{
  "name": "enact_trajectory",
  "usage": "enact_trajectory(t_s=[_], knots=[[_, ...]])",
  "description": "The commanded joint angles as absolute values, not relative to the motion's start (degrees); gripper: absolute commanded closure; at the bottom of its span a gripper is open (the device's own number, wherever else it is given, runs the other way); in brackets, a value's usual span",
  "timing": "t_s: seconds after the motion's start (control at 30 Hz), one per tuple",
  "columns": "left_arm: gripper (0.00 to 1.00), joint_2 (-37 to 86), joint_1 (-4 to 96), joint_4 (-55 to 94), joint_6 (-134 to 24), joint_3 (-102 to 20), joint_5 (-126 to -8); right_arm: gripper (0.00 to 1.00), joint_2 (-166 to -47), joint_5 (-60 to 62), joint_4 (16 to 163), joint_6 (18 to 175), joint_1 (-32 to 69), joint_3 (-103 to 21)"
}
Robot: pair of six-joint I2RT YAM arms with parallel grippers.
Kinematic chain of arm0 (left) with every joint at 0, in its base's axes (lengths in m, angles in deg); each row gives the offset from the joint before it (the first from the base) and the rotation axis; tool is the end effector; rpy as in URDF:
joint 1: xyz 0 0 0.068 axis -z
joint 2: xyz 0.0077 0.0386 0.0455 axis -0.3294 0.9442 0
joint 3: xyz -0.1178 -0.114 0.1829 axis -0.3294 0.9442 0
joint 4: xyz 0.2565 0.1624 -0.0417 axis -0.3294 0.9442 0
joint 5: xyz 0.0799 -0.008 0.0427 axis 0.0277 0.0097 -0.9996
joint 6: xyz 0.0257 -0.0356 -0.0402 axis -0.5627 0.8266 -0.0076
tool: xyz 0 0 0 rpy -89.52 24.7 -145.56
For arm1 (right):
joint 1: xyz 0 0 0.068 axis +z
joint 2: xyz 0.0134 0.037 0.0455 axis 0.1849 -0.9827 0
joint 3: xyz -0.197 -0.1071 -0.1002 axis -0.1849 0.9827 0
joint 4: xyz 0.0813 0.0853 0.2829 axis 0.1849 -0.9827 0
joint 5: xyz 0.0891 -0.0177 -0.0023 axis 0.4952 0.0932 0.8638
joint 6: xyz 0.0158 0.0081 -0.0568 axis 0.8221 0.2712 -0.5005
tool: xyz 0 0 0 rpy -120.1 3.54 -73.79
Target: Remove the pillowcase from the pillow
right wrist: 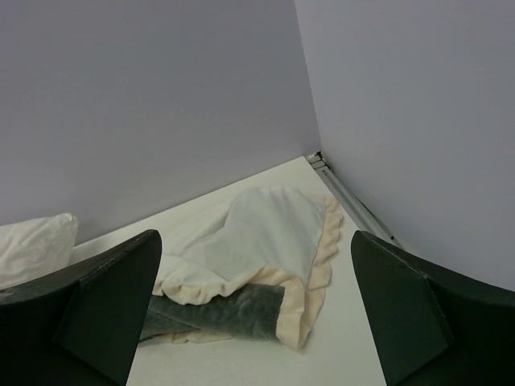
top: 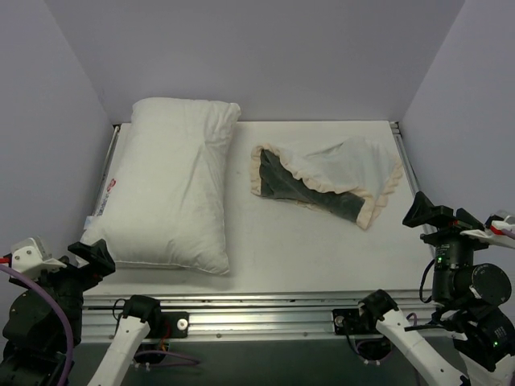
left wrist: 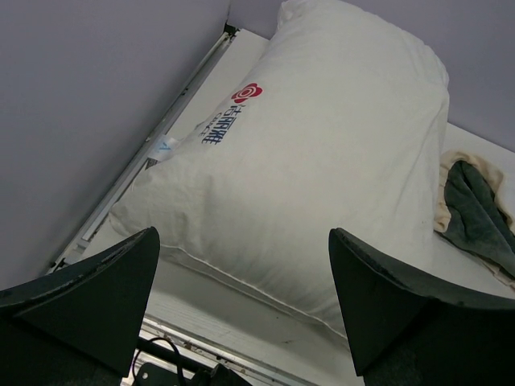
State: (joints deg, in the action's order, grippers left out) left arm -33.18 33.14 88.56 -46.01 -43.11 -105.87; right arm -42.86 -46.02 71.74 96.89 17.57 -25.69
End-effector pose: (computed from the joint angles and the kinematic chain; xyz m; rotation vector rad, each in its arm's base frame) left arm 0.0204 0.0181 0.4421 -0.4889 1.6587 0.0255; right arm 0.0734 0.0080 0.4716 0.3963 1.1838 0.1411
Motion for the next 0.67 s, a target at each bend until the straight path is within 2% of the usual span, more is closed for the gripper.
enact_trajectory(t_s=[0.0,0.63], knots=[[0.06,-33.4,33.5,88.4,-45.2,-42.8,-106.7,0.0,-44.5,-47.3,76.7,95.9,17.8,-24.9],[0.06,-32.4,33.5,85.1,-45.0,-39.0,-104.8,0.0,-47.9,-46.1,78.8,96.3,17.7,-24.2]])
